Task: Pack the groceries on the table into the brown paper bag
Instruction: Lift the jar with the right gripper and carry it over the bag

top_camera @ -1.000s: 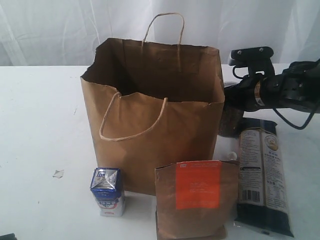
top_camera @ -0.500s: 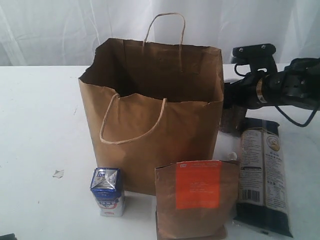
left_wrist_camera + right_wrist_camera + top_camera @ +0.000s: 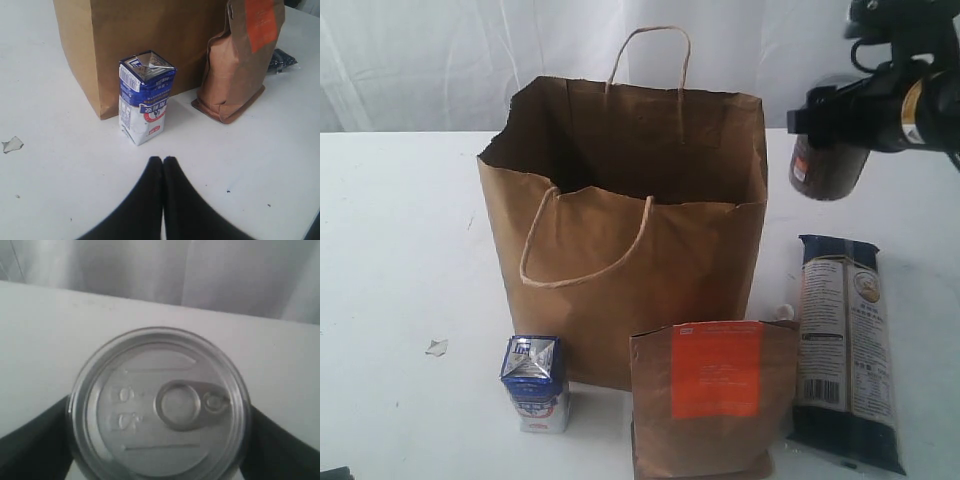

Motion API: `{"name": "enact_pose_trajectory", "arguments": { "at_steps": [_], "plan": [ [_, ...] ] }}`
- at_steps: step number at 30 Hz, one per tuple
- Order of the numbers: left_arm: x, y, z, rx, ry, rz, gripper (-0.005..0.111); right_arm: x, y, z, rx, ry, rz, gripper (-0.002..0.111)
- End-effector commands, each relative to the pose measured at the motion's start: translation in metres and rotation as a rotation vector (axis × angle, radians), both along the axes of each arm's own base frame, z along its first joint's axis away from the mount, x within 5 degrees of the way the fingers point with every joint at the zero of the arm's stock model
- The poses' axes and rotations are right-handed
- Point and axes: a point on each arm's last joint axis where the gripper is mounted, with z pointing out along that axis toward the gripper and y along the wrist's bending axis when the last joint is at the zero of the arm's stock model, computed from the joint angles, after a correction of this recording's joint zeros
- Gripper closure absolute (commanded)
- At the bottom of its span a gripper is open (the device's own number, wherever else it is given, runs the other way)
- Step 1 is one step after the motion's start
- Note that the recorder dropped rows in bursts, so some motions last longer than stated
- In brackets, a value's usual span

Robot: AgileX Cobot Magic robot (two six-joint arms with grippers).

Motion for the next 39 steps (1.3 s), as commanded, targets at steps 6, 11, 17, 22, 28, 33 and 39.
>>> {"name": "enact_pose_trajectory", "arguments": {
  "at_steps": [6,11,17,22,28,33,39],
  "plan": [
    [0.000,0.000,-0.001,-0.003,0.006,-0.002,0.107,-0.068,-0.010,0.098,0.084,-0.323,0.023,0.108],
    [0.000,0.000,-0.001,-0.003,0.006,-0.002,0.107,-0.103,0.001,0.128,0.150,-0.445,0.117,0.108],
    [0.000,0.000,-0.001,-0.003,0.006,-0.002,0.107,-0.128,0.023,0.138,0.194,-0.469,0.233,0.108],
    [0.000,0.000,-0.001,-0.003,0.006,-0.002,0.107,-0.137,0.041,0.139,0.209,-0.456,0.318,0.108],
    [0.000,0.000,-0.001,-0.003,0.006,-0.002,0.107,-0.147,0.057,0.141,0.226,-0.449,0.398,0.108],
    [0.000,0.000,-0.001,-0.003,0.006,-0.002,0.107,-0.152,0.072,0.138,0.239,-0.425,0.465,0.108],
    [0.000,0.000,-0.001,-0.003,0.006,-0.002,0.107,-0.138,0.090,0.120,0.193,-0.360,0.494,0.108]
  ]
}}
